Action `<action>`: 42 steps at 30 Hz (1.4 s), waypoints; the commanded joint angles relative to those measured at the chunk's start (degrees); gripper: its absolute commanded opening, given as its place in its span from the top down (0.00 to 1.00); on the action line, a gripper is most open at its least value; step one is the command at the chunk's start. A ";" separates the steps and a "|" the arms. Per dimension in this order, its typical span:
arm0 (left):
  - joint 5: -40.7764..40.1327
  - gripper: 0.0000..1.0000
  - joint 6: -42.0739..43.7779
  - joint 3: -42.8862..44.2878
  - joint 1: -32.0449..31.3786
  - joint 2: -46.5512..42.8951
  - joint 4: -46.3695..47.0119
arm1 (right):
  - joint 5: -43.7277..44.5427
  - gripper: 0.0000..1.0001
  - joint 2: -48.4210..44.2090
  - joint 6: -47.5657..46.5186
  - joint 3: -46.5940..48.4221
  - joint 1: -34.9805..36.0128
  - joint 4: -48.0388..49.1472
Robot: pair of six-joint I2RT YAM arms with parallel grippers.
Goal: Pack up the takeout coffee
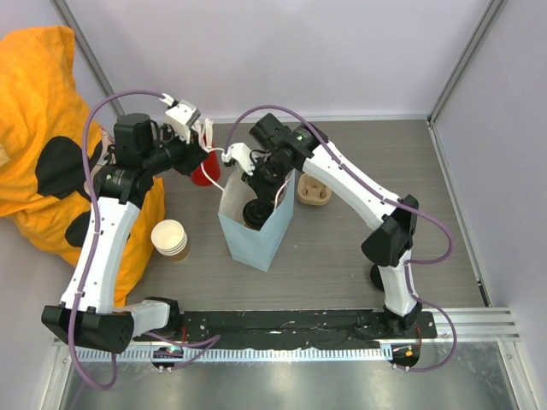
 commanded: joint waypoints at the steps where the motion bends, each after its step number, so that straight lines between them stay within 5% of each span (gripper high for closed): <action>1: 1.36 0.82 -1.43 0.06 0.75 -1.27 3.02 | 0.77 0.99 -0.45 0.50 -0.81 0.28 0.59; 42: 4.70 0.82 -4.07 -1.79 2.42 -1.97 4.07 | -1.96 0.99 2.10 0.24 -0.81 0.45 1.21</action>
